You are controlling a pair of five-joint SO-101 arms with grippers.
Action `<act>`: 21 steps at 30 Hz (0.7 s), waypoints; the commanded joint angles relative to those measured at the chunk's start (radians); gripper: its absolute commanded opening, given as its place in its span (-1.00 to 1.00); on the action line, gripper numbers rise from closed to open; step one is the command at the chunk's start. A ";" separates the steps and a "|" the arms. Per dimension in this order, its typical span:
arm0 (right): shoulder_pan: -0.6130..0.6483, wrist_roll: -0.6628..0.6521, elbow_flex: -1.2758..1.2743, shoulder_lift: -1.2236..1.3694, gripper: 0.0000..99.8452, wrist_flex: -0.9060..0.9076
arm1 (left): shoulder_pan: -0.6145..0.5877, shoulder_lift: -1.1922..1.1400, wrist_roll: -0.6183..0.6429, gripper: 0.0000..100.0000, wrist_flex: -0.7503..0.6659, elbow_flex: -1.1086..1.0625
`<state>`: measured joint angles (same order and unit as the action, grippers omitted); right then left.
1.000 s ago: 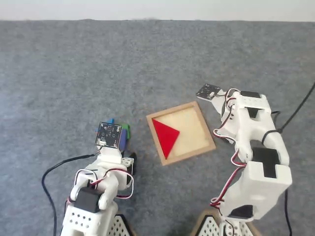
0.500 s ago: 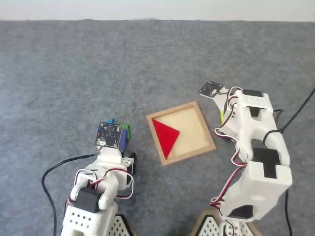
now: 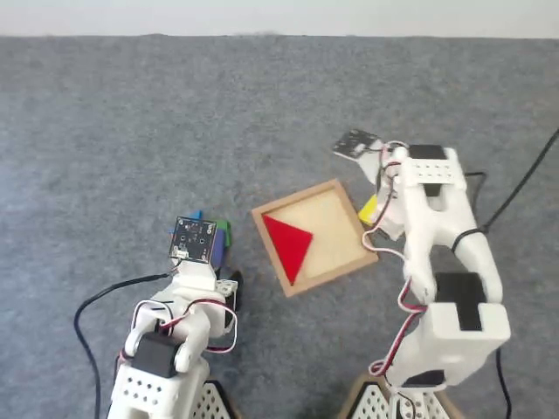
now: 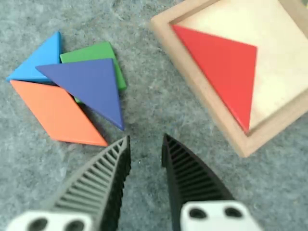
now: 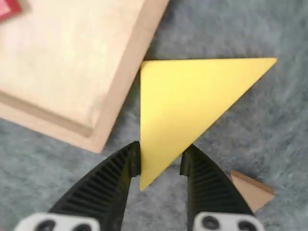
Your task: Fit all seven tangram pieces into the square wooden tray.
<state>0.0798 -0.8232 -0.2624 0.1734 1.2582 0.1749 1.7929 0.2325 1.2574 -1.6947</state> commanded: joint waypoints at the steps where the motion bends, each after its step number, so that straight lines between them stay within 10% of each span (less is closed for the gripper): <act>1: 0.024 0.074 0.054 -0.091 -0.75 0.076 | 0.002 0.017 0.006 -0.79 0.002 0.012; 13: -0.251 0.224 0.031 -0.019 -0.75 -0.042 | 0.002 0.017 0.006 -0.79 0.002 0.012; 21: -0.015 0.456 0.025 -0.010 -0.75 -0.128 | 0.002 0.017 0.006 -0.79 0.002 0.012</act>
<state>-0.0798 -0.4611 -0.2578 0.1657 1.1769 0.1749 1.7929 0.2325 1.2574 -1.6947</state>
